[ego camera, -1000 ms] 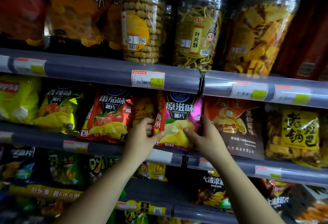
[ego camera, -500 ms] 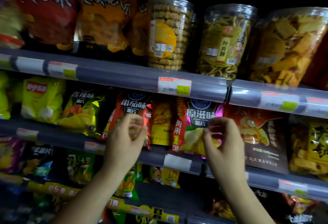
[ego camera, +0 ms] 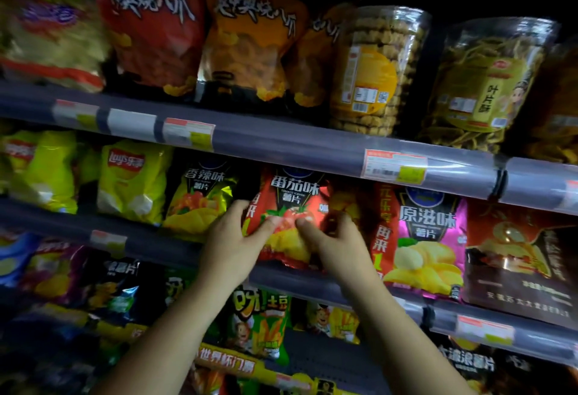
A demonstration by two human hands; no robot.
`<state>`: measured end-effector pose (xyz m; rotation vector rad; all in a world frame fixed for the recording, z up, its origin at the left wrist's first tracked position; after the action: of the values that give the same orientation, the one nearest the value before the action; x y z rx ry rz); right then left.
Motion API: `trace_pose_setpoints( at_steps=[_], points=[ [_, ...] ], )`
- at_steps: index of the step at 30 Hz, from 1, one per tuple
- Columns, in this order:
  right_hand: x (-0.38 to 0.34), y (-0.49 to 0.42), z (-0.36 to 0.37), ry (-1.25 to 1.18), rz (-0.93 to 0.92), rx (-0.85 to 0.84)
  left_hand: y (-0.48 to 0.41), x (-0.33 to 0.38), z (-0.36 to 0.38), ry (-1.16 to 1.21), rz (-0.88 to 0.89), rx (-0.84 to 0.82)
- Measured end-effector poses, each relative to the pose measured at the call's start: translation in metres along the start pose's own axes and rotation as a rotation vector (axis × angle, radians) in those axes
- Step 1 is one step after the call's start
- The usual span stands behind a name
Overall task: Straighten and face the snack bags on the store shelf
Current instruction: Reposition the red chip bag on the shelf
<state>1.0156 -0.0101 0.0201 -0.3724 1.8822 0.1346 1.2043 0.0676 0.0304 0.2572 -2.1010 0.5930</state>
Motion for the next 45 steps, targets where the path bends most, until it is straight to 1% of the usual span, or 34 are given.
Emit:
trace_pose_setpoints(
  at_steps=[2, 4, 6, 7, 9, 11, 13, 15, 19, 21, 23, 25, 27, 28, 30, 32, 33, 35, 37, 39, 41, 42, 44, 45],
  points=[
    [-0.003, 0.012, -0.004, -0.076, -0.002, -0.041, 0.005, 0.002, -0.008, 0.139, -0.011, -0.048],
    [-0.004, 0.029, -0.006, -0.155, -0.015, -0.107, 0.016, -0.002, -0.009, 0.344, -0.081, -0.147],
    [0.004, 0.048, -0.004, -0.293, -0.008, -0.171, 0.034, -0.003, -0.006, 0.539, -0.135, -0.248],
    [0.008, 0.058, 0.0, -0.363, 0.0, -0.213, 0.044, -0.002, -0.004, 0.59, -0.148, -0.284],
    [0.015, 0.071, 0.013, -0.463, 0.021, -0.303, 0.062, 0.0, 0.004, 0.637, -0.155, -0.341],
    [0.019, 0.078, 0.02, -0.503, 0.029, -0.354, 0.077, 0.002, 0.016, 0.66, -0.162, -0.43],
    [0.018, 0.083, 0.018, -0.49, 0.016, -0.386, 0.089, 0.005, 0.023, 0.588, -0.155, -0.493],
    [0.018, 0.087, 0.012, -0.471, -0.003, -0.421, 0.096, 0.007, 0.024, 0.505, -0.134, -0.513],
    [0.019, 0.098, 0.001, -0.53, -0.019, -0.497, 0.114, 0.005, 0.032, 0.644, -0.16, -0.51],
    [0.019, 0.105, -0.002, -0.577, -0.019, -0.543, 0.124, 0.005, 0.038, 0.669, -0.185, -0.498],
    [0.022, 0.11, -0.005, -0.643, 0.004, -0.574, 0.131, 0.005, 0.043, 0.624, -0.207, -0.51],
    [0.026, 0.11, -0.012, -0.695, 0.022, -0.571, 0.135, 0.011, 0.048, 0.539, -0.208, -0.564],
    [0.028, 0.11, -0.018, -0.688, 0.011, -0.556, 0.137, 0.02, 0.047, 0.514, -0.194, -0.568],
    [0.028, 0.111, -0.02, -0.668, 0.001, -0.559, 0.136, 0.026, 0.046, 0.533, -0.195, -0.54],
    [0.027, 0.116, -0.017, -0.647, -0.026, -0.585, 0.13, 0.036, 0.041, 0.553, -0.163, -0.419],
    [0.027, 0.12, -0.012, -0.659, -0.047, -0.609, 0.125, 0.048, 0.034, 0.512, -0.124, -0.282],
    [0.028, 0.121, -0.011, -0.672, -0.045, -0.61, 0.124, 0.051, 0.032, 0.488, -0.104, -0.246],
    [0.031, 0.121, -0.014, -0.71, -0.037, -0.605, 0.122, 0.047, 0.032, 0.511, -0.103, -0.232],
    [0.037, 0.119, -0.018, -0.775, -0.008, -0.611, 0.123, 0.037, 0.031, 0.609, -0.146, -0.234],
    [0.042, 0.116, -0.024, -0.812, 0.018, -0.594, 0.121, 0.024, 0.02, 0.616, -0.17, -0.159],
    [0.043, 0.111, -0.028, -0.752, -0.005, -0.575, 0.116, 0.017, 0.006, 0.588, -0.169, -0.091],
    [0.043, 0.109, -0.028, -0.709, -0.019, -0.564, 0.113, 0.019, 0.007, 0.6, -0.155, -0.124],
    [0.043, 0.106, -0.022, -0.663, -0.024, -0.55, 0.108, 0.03, 0.021, 0.633, -0.131, -0.261],
    [0.041, 0.105, -0.017, -0.66, -0.025, -0.555, 0.105, 0.034, 0.026, 0.631, -0.128, -0.284]
  ],
)
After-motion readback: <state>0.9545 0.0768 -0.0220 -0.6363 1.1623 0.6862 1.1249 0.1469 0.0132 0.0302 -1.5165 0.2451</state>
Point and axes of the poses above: each hand's wrist, its own y-axis away from the middle knuckle, its own z-axis out of the palm, x = y × z, the point moved 10 cm from there along -y, towards the middle knuckle, and after that the axes turned 8 degrees about -x, right-handed, at the moved point
